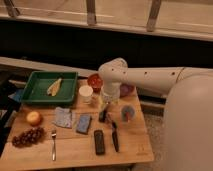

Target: Place brush in metal cup

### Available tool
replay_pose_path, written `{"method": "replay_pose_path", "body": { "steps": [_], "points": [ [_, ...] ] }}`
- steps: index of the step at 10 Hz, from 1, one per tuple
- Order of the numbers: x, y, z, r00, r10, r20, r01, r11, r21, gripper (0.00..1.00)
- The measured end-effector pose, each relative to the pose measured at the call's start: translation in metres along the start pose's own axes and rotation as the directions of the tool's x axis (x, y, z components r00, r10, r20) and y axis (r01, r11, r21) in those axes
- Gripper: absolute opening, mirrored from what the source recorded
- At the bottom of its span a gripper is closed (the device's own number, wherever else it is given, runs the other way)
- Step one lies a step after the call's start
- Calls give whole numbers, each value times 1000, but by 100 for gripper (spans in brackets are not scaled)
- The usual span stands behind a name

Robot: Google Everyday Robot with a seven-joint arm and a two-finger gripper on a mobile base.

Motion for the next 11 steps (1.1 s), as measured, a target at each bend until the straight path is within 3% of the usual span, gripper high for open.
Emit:
{"method": "replay_pose_path", "body": {
  "steps": [4,9,11],
  "points": [
    [9,1,26,998,-8,-60,8,1000,2,65],
    [8,1,27,998,-5,-58,4,1000,-4,65],
    [14,-1,38,997,16,-73,-18,1000,-15,65]
  ]
}}
